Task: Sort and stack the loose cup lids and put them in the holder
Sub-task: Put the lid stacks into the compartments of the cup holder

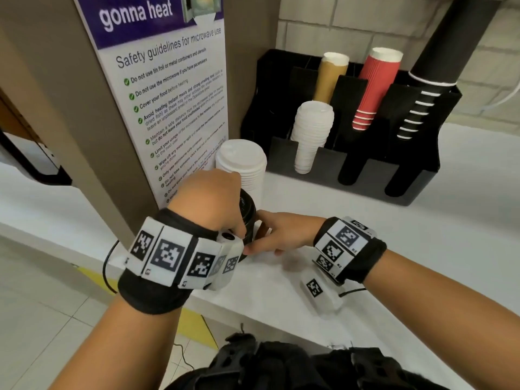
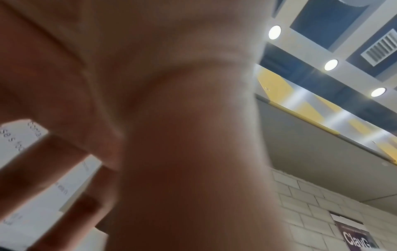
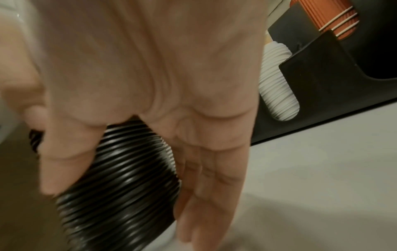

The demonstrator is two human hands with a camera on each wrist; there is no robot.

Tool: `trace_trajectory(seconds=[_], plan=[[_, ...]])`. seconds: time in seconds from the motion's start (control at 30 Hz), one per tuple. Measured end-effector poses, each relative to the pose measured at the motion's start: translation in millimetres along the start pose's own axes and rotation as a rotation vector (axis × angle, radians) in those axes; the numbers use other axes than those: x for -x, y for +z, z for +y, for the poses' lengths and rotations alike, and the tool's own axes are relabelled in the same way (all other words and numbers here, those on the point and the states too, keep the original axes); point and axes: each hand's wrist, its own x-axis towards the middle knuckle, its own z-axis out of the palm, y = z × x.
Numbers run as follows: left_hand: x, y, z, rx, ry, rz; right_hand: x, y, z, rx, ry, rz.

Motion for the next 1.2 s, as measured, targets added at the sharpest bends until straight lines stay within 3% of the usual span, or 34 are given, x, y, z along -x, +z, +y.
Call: trace_trajectory(seconds=[0.23,0.43,0.67,0.8,0.93,1.03,1.2], plan=[[-7.7,4.6,19.1,0.142,0.233,0.119,13.6,-24.2,22.8,-0.031,-0.006,0.004],[-45.4,4.0,59.7,0.225,0.401,0.241,41.2,-59.7,58.2,-0.134,0.076,0.194],[-87.3,10.3,92.2,0.509,0.401,0.351,47.9,-84.5,82.8,-0.319,0.116,0.405],[-101.5,12.2,97.7,0.605,0.39,0.398,36.7,-88.8,87.1,-0.311,0.119,0.495],[-112.5,9.1,97.1,0.653,0.409,0.404,34.8,-95.4,86.6,-0.142,0.161,0.51],[-117.5,5.3,91.3,0.828,0.436,0.41,50.9,-113.0,80.0,0.089,0.177,0.545],[-118.6,-2.4,78.9,1.126,0.383,0.598,63.6,-137.7,60.1,0.02,-0.052,0.906]])
